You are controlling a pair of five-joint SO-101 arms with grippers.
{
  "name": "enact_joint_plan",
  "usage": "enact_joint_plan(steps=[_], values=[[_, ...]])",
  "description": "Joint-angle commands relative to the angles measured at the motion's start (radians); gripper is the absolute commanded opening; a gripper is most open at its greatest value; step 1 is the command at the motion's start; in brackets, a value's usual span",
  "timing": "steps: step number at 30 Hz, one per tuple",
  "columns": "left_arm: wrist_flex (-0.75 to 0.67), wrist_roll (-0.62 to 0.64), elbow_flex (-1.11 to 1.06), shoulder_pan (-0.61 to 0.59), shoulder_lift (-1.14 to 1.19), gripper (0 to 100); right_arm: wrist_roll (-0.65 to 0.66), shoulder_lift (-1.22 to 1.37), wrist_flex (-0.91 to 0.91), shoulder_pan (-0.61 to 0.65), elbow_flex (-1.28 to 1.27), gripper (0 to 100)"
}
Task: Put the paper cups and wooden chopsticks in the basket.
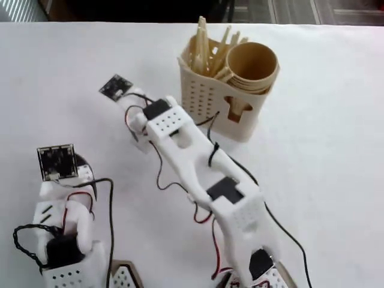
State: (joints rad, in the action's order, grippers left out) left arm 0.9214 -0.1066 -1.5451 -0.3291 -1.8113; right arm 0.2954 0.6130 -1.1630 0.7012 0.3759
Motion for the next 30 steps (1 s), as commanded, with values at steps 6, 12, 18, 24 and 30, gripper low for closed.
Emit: enact_joint_plan(steps=[6,12,18,24,30], values=[[-0.023,-0.009,0.006,-0.002,-0.008,3,0.005,0.137,-0.005,-0.071,0.192,19.4],[-0.023,-0.009,0.006,-0.002,-0.008,3,0.003,0.197,-0.005,-0.076,0.216,19.3],[-0.023,-0.009,0.006,-0.002,-0.008,3,0.006,0.242,-0.005,-0.044,0.216,1.9],[-0.023,-0.009,0.006,-0.007,-0.008,3,0.008,0.202,-0.13,0.004,0.218,1.6],[-0.023,-0.009,0.005,-0.007,-0.008,3,0.002,0.073,-0.208,0.002,0.216,1.7]])
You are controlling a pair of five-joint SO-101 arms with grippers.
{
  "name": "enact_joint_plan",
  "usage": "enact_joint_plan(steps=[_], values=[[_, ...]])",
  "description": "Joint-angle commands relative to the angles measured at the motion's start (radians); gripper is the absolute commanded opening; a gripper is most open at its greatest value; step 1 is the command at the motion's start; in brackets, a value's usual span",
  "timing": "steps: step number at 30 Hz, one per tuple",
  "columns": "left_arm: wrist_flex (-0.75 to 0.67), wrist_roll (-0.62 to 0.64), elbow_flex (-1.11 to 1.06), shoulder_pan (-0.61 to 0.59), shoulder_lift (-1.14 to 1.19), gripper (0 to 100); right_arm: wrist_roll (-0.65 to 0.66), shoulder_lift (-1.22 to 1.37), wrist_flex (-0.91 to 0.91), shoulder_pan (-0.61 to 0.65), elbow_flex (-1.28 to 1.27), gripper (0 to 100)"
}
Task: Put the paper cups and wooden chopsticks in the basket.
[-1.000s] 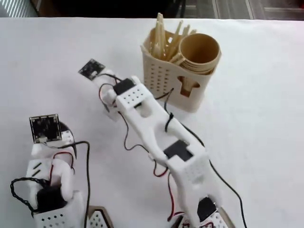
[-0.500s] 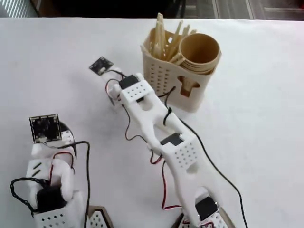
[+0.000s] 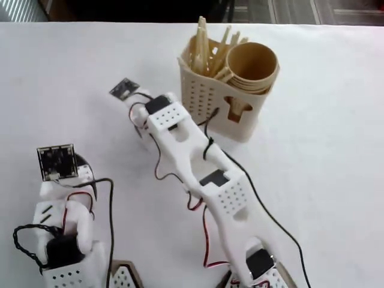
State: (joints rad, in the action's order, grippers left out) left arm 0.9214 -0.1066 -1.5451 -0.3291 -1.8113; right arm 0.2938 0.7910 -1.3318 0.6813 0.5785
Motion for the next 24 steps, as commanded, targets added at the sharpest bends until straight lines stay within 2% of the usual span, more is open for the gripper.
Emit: enact_joint_plan(steps=[1,11,13,19,24], values=[[-0.023,-0.009,0.005,-0.007,-0.008,3,0.002,-0.133,-0.058,0.022,0.014,1.7],[-0.023,-0.011,0.005,-0.007,-0.008,3,0.0,-0.472,-0.259,0.021,0.014,1.7],[-0.023,-0.011,0.005,-0.007,-0.008,3,-0.034,-0.549,-0.282,0.024,0.014,1.7],[-0.023,-0.011,0.005,-0.008,-0.008,3,-0.12,-0.8,-0.278,0.016,0.014,1.7],[-0.023,-0.011,0.005,-0.008,-0.008,3,-0.173,-0.967,-0.17,-0.024,0.014,1.7]])
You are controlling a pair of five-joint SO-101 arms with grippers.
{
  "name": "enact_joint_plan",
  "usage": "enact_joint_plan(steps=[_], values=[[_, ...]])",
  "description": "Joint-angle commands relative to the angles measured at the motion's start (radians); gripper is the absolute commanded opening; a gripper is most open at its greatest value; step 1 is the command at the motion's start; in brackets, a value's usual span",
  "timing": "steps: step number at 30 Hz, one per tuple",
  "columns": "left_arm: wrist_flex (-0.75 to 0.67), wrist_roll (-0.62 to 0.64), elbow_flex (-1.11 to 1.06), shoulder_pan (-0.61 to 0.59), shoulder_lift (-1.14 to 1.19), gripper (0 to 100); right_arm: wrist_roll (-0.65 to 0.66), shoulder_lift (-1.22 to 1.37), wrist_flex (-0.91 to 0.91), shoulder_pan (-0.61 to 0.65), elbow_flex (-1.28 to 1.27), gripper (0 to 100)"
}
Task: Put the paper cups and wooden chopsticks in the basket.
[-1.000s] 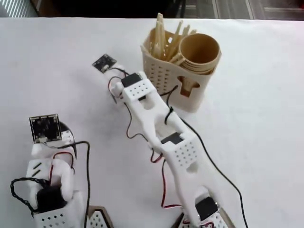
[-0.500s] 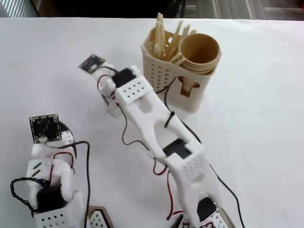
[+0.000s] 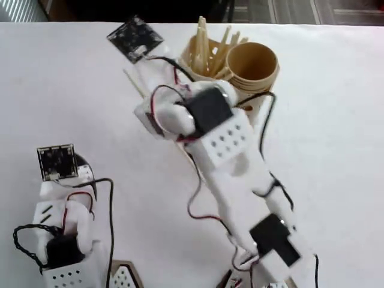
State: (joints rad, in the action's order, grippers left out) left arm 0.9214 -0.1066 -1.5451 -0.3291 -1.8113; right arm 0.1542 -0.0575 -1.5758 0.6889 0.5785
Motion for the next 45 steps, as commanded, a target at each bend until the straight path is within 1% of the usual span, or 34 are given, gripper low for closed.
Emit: enact_joint_plan(steps=[1,6,8,12,17,21,28,31,34,37,38,42,43,45], values=[[-0.023,-0.011,0.005,-0.008,-0.008,3,-0.054,-0.143,0.111,-0.047,0.014,1.7],[-0.04,-0.011,-0.011,-0.008,-0.008,3,-0.209,-0.205,0.332,-0.165,0.006,1.8],[-0.044,-0.011,-0.012,-0.008,-0.008,3,-0.241,-0.209,0.407,-0.219,0.006,1.8],[-0.044,-0.011,-0.012,-0.008,-0.008,3,-0.249,-0.202,0.526,-0.305,0.005,1.8],[-0.044,-0.011,-0.012,-0.008,-0.008,3,-0.249,-0.208,0.659,-0.366,-0.043,1.8],[-0.046,-0.011,-0.012,-0.008,-0.008,3,-0.242,-0.206,0.86,-0.415,-0.184,1.8],[-0.048,-0.011,-0.014,-0.008,-0.008,3,-0.241,-0.209,1.311,-0.47,-0.543,1.7],[-0.052,-0.011,-0.02,-0.008,-0.008,3,-0.239,-0.209,1.431,-0.475,-0.669,1.7],[-0.052,-0.011,-0.02,-0.008,-0.008,3,-0.239,-0.209,1.471,-0.47,-0.75,1.7],[-0.052,-0.011,-0.02,-0.008,-0.008,3,-0.238,-0.2,1.46,-0.469,-0.772,2.5],[-0.052,-0.011,-0.02,-0.008,-0.008,3,-0.232,-0.2,1.442,-0.469,-0.773,3.9],[-0.083,-0.011,-0.035,-0.008,-0.008,3,-0.155,-0.216,1.365,-0.44,-0.769,15.2],[-0.086,-0.011,-0.037,-0.008,-0.008,3,-0.132,-0.231,1.354,-0.435,-0.769,15.9],[-0.086,-0.011,-0.037,-0.008,-0.008,3,-0.103,-0.282,1.34,-0.426,-0.77,12.8]])
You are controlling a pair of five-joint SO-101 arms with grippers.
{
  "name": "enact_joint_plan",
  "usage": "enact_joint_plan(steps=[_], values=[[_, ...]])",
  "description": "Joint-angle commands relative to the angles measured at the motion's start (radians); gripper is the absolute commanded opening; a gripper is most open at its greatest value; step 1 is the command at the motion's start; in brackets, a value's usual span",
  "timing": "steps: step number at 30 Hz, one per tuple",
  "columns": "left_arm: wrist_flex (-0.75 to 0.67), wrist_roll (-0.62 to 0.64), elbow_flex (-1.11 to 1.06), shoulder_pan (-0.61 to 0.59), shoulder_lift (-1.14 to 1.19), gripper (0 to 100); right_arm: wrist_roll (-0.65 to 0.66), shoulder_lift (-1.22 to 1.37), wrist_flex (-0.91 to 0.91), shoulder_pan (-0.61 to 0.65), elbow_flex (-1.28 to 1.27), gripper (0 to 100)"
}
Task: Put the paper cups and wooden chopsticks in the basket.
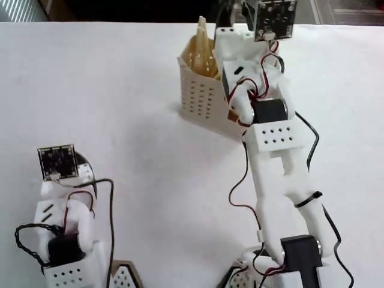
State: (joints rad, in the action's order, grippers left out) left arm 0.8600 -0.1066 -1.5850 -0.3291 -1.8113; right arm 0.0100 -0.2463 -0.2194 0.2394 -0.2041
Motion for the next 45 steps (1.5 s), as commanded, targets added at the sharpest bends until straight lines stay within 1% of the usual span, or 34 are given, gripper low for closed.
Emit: enact_joint_plan(steps=[1,3,4,6,9,12,14,18,25,42,45], values=[[-0.025,-0.011,0.003,-0.008,-0.008,3,0.048,-0.124,-0.03,0.025,0.011,9.6],[-0.025,-0.011,0.003,-0.008,-0.008,3,0.052,-0.193,-0.085,0.027,0.009,1.8],[-0.025,-0.011,0.003,-0.008,-0.008,3,0.049,-0.229,-0.124,0.028,0.006,1.2],[-0.02,-0.009,0.008,-0.008,-0.008,3,0.046,-0.291,-0.232,0.036,0.002,3.8],[-0.018,-0.006,0.011,-0.008,-0.008,3,0.046,-0.377,-0.392,0.041,-0.046,1.5],[-0.018,-0.005,0.012,-0.008,-0.008,2,0.046,-0.46,-0.492,0.036,-0.137,1.8],[-0.003,-0.003,0.026,-0.008,-0.008,2,0.052,-0.522,-0.527,0.033,-0.221,1.8],[0.051,-0.003,0.058,-0.008,-0.008,2,0.054,-0.671,-0.547,0.031,-0.436,1.8],[0.054,-0.002,0.064,-0.008,-0.008,2,0.054,-0.98,-0.539,0.033,-0.796,1.8],[0.075,-0.002,0.071,-0.004,-0.008,2,0.054,-1.555,-0.547,0.031,-1.382,1.8],[0.077,-0.002,0.071,-0.002,-0.008,2,0.054,-1.55,-0.544,0.031,-1.427,1.8]])
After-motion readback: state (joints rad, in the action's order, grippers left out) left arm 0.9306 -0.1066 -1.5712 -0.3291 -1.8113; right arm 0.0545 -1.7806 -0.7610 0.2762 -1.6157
